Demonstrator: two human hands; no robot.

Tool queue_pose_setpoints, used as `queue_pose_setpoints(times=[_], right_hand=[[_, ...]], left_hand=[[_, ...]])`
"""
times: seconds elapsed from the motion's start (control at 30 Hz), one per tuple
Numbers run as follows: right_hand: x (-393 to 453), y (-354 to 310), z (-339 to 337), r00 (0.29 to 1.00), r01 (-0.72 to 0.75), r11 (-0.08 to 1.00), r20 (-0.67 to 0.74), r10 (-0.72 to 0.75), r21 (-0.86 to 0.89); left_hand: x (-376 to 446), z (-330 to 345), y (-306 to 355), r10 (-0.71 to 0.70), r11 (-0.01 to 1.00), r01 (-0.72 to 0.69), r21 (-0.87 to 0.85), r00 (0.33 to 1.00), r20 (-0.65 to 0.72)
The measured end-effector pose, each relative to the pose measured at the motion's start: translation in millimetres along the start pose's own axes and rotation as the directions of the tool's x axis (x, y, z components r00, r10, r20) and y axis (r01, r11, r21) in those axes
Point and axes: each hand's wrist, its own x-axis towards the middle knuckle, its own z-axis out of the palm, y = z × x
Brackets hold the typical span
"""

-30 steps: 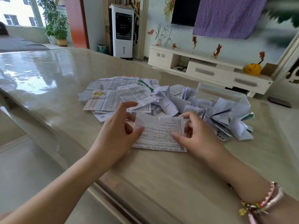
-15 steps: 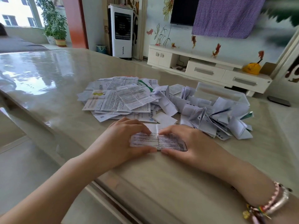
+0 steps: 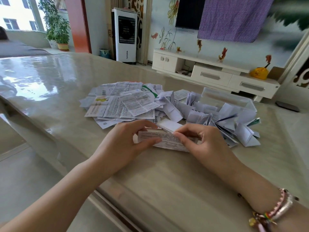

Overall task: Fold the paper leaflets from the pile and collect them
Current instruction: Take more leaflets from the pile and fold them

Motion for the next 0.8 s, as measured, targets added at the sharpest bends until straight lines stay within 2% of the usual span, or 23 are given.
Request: queue_pose_setpoints(times=[0.07, 0.2, 0.27, 0.4, 0.57, 0.8], right_hand=[[2, 1, 0, 0.999, -0.045, 0.999, -0.013, 0.045, 0.005], [3, 10, 1, 0.991, -0.097, 0.949, 0.056, 0.119, -0.300], [4, 14, 1, 0.987, -0.081, 0.918, 0.098, 0.129, -0.388], [2, 15, -2, 0.992, 0.020, 0.918, 0.122, 0.031, -0.397], [-1, 9, 1, 0.961, 0.141, 0.923, 0.273, -0.041, -0.358], [-4, 3, 0, 0.972, 0.197, 0.848, 0.213, -0.102, -0.492]], left_hand=[[2, 2, -1, -0.001, 0.999, 0.000, 0.050, 1.000, 0.004], [3, 7, -4, -0.019, 0.971, 0.002, 0.240, 0.997, 0.069], [2, 8, -3, -0.032, 0.948, 0.003, 0.317, 0.996, 0.088], [0, 7, 1, 0.027, 0.932, -0.064, 0.357, 0.994, 0.110], [2, 6, -3, 0.064, 0.939, -0.109, 0.326, 0.988, 0.144], [-1, 3, -1, 0.144, 0.911, -0.183, 0.369, 0.981, 0.132]])
